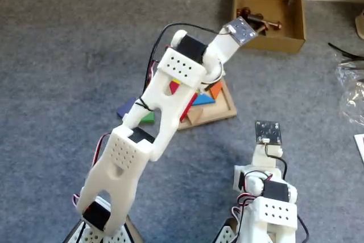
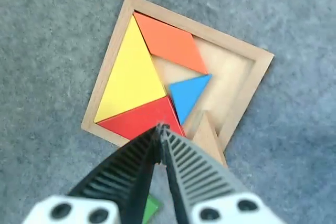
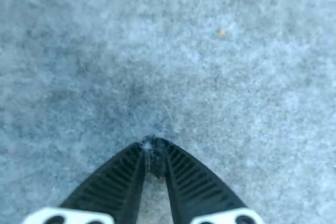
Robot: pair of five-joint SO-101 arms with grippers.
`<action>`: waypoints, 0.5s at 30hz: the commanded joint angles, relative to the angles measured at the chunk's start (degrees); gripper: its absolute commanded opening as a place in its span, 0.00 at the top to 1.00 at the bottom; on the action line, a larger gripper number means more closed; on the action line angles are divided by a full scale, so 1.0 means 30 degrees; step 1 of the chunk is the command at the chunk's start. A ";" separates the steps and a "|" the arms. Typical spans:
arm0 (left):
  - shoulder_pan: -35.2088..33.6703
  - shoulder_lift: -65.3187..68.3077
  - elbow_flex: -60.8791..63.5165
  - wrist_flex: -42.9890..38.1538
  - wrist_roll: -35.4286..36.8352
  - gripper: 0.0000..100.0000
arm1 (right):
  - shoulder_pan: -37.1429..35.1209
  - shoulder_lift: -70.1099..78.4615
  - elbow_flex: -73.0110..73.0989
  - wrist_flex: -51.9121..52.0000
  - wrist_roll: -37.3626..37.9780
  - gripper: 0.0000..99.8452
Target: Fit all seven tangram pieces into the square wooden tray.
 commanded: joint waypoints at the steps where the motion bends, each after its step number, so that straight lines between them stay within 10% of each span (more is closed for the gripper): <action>1: -0.0806 -0.2125 -0.0454 0.0381 0.0147 1.00 | 0.0630 -0.0015 0.0630 -0.0689 -0.0029 0.99; 15: -0.0806 -1.0857 0.8366 0.0381 0.0147 1.00 | 0.0630 -0.0015 0.0630 -0.1216 -0.0029 0.99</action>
